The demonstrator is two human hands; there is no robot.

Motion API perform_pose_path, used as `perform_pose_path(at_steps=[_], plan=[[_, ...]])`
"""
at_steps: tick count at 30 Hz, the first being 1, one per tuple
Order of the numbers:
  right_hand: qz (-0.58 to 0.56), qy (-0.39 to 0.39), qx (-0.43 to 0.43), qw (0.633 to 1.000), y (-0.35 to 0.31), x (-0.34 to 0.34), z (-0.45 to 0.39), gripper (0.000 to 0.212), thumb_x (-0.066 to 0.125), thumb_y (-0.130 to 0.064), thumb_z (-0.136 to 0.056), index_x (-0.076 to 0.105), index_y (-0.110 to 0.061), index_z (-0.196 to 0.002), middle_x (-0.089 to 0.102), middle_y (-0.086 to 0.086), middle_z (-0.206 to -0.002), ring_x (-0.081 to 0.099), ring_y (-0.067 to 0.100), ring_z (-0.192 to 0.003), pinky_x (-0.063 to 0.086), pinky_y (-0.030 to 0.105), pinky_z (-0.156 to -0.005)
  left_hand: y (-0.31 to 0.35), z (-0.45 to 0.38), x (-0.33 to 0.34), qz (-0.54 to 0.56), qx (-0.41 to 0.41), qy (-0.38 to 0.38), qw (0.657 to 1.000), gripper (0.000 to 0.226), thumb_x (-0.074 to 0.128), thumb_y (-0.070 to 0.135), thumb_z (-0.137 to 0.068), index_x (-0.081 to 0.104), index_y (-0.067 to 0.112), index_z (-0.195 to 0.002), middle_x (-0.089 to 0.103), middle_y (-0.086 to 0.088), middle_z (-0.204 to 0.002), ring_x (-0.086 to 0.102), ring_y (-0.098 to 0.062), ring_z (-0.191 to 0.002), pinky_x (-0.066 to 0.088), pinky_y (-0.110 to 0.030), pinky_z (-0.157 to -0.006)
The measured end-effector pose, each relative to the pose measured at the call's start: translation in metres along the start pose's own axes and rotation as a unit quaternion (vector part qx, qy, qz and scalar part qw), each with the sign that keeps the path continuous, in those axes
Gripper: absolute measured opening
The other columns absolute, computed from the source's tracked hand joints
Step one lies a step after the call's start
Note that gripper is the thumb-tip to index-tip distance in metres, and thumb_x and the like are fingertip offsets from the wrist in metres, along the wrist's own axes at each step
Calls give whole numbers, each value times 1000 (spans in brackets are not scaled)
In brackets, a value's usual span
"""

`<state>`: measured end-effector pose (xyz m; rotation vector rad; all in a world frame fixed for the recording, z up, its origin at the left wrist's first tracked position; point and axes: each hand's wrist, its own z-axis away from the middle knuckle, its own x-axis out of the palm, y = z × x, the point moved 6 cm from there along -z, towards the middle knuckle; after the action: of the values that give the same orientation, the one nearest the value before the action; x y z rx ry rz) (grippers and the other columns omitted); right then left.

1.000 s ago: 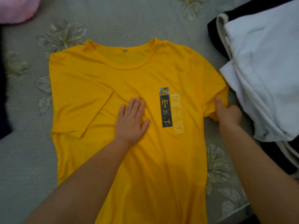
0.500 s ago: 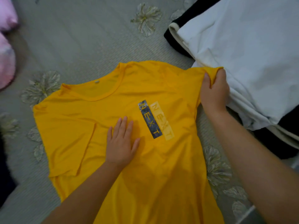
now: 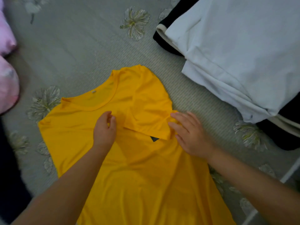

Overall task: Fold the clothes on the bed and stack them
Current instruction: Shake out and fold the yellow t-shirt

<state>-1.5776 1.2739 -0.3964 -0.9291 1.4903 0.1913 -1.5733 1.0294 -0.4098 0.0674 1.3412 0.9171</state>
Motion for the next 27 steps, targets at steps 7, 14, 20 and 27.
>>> perform_pose_path(at_steps=[7, 14, 20, 27], plan=[[-162, -72, 247, 953, 44, 23, -16, 36, 56, -14, -86, 54, -3, -121, 59, 14, -117, 55, 30, -106, 38, 29, -84, 87, -68, 46, -39, 29, -60, 997, 44, 50, 30, -93, 49, 0, -125, 57, -19, -123, 51, -30, -114, 35, -30, -87], [-107, 93, 140, 980, 26, -3, -17, 28, 39, -7, -74, 63, 8, -72, 59, 20, -70, 58, 30, -54, 51, 33, -42, 118, -105, 73, 24, -94, -131, 987, 33, 57, 33, -89, 49, 9, -67, 49, -8, -75, 47, -20, -84, 42, -34, -75], [-91, 134, 154, 975, 41, 0, -4, 28, 41, -5, -75, 65, 8, -68, 63, 21, -76, 62, 31, -64, 51, 28, -61, 127, -128, 77, 150, -77, -160, 973, 30, 48, 21, -95, 40, 22, -66, 41, 6, -70, 38, -3, -60, 33, -16, -53], [-62, 137, 195, 969, 51, 13, -3, 29, 44, -8, -77, 69, 5, -77, 63, 20, -77, 63, 31, -65, 49, 36, -66, 136, -139, 72, 75, 58, -60, 994, 35, 48, 23, -95, 46, 15, -129, 49, 7, -93, 46, -5, -85, 36, -15, -70]])
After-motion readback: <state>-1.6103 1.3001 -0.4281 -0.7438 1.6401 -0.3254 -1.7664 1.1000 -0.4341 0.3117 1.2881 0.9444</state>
